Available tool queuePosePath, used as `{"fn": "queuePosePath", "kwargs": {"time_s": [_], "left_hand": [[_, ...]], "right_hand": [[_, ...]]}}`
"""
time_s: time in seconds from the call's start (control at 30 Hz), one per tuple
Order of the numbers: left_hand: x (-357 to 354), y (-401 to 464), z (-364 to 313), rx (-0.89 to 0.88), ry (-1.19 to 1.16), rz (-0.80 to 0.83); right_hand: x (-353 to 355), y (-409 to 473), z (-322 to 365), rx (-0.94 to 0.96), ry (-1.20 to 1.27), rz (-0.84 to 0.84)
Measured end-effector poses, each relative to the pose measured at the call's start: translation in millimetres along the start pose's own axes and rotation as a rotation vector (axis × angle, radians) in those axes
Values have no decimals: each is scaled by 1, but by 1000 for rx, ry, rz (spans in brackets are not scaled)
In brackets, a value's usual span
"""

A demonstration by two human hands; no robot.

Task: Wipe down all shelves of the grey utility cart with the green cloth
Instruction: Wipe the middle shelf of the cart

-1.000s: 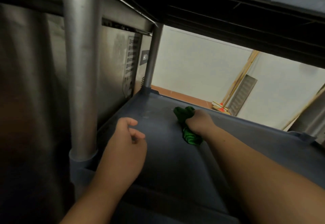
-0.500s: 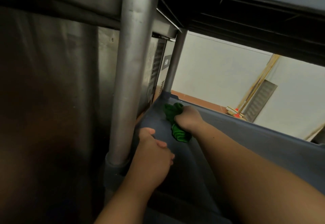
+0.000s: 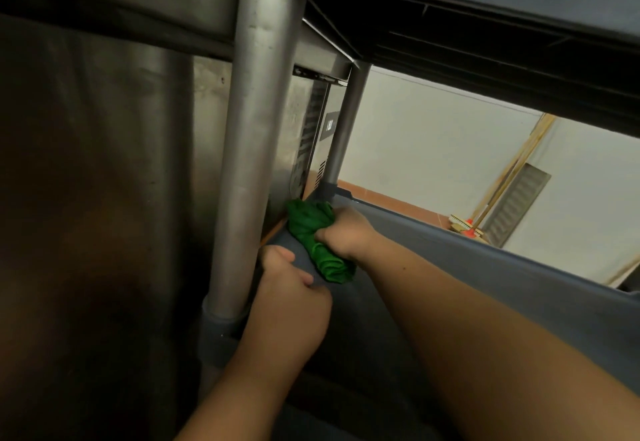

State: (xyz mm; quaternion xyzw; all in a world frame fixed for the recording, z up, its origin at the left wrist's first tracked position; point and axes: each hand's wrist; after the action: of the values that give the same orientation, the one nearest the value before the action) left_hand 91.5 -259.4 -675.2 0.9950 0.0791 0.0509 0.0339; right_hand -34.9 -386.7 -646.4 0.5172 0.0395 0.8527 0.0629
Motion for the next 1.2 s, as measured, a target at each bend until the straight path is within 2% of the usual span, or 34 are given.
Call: {"fn": "queuePosePath", "kwargs": {"time_s": [0.17, 0.37, 0.6, 0.87, 1.1, 1.2], "left_hand": [[-3, 0, 5, -33, 72, -21], [-25, -7, -13, -79, 109, 0], [-108, -44, -53, -185, 181, 208], [-216, -86, -58, -205, 241, 322], [-287, -98, -66, -178, 204, 379], [-306, -99, -68, -194, 227, 381]], "right_hand": [[27, -16, -65, -145, -57, -127], [69, -41, -145, -288, -77, -184], [107, -71, -215, -358, 6, -200], [178, -125, -339, -511, 17, -296], [234, -172, -428, -633, -50, -357], [262, -191, -461, -735, -76, -435]]}}
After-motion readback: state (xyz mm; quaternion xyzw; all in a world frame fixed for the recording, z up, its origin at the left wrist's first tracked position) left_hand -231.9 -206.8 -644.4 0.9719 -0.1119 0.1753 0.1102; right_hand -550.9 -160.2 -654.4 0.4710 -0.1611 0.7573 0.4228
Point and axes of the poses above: each hand's wrist, its own y-axis towards the middle knuckle, its own x-axis out of the back of the hand, z = x × y, and after that the axes turned 3 degrees about -z, right-handed
